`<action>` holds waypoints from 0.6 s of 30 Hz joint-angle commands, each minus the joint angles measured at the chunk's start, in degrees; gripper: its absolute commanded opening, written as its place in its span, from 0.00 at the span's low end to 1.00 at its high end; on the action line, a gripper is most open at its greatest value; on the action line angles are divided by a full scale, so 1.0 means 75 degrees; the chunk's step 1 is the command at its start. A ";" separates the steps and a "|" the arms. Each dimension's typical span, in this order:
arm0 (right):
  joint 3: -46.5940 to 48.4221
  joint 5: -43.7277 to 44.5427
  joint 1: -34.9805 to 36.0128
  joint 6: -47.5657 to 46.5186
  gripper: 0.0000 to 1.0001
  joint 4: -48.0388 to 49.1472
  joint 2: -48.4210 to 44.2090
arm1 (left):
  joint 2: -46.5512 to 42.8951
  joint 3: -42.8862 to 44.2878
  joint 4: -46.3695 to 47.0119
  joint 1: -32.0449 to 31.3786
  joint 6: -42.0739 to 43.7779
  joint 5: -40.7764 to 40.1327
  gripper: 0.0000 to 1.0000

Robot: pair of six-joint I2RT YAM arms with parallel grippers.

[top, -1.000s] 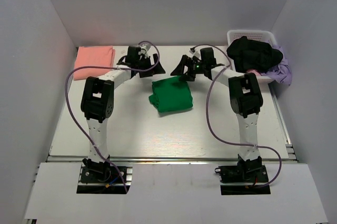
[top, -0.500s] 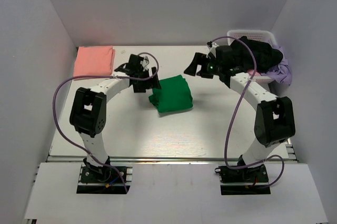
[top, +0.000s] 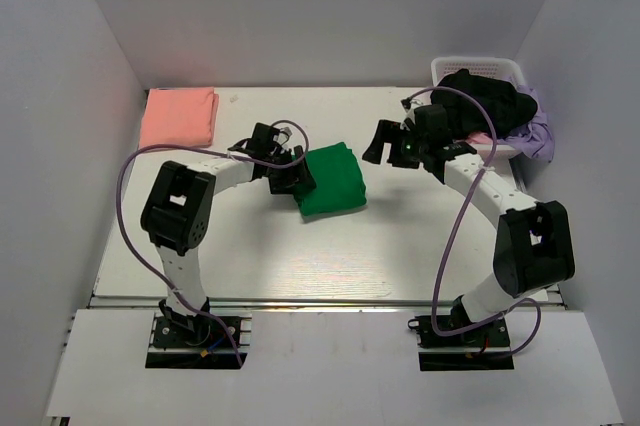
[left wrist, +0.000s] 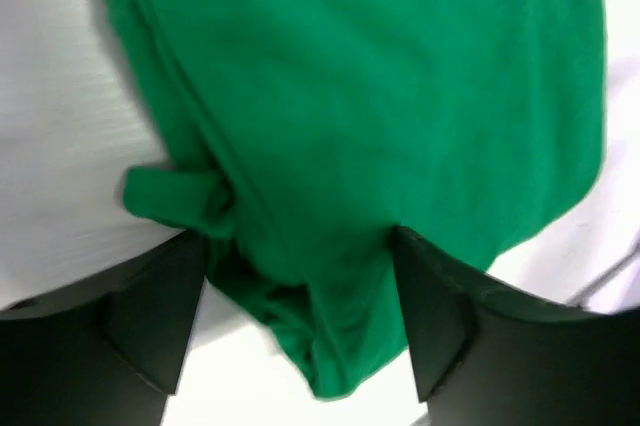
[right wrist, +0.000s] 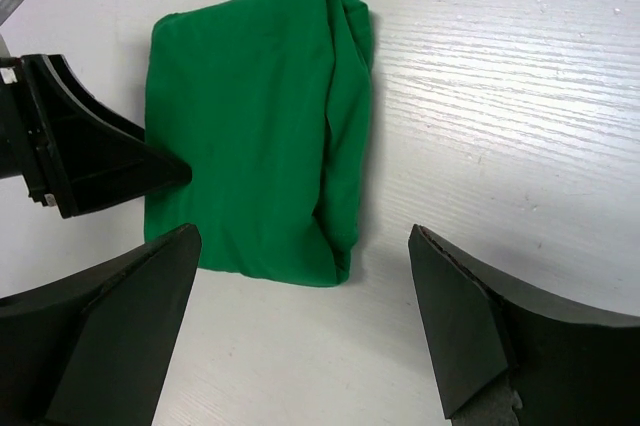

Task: Fold and stack the t-shirts
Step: Put the neatly folded tshirt into the corner of the board with the left arm

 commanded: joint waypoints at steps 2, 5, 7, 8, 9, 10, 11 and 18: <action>-0.0073 0.0241 -0.0044 -0.0255 0.90 -0.0111 -0.0334 | 0.0476 -0.0140 0.0362 -0.0020 0.0290 0.0213 0.77; -0.0109 0.0253 -0.0056 -0.0302 0.90 -0.0134 -0.0369 | 0.0478 -0.0222 0.0795 -0.0020 0.0747 0.0119 0.62; -0.0120 0.0265 -0.0056 -0.0337 0.90 -0.0157 -0.0416 | 0.0478 -0.0222 0.0866 -0.0020 0.0959 0.0048 0.49; -0.0190 0.0253 -0.0044 -0.0372 0.90 -0.0181 -0.0439 | 0.0478 -0.0222 0.0982 -0.0020 0.1064 0.0048 0.45; -0.0202 0.0276 -0.0056 -0.0361 0.90 -0.0158 -0.0486 | 0.0408 -0.0222 0.1087 -0.0020 0.1251 0.0292 0.43; -0.0237 0.0288 -0.0067 -0.0384 0.90 -0.0146 -0.0533 | 0.0268 -0.0315 0.1413 -0.0020 0.1346 0.0410 0.36; -0.0272 0.0416 -0.0068 -0.0396 0.90 -0.0134 -0.0580 | 0.0185 -0.0409 0.1579 -0.0020 0.1416 0.0516 0.33; -0.0788 0.0686 -0.0044 -0.0489 0.90 0.0041 -0.1142 | -0.0225 0.0175 0.1570 0.0074 0.2330 0.0143 0.00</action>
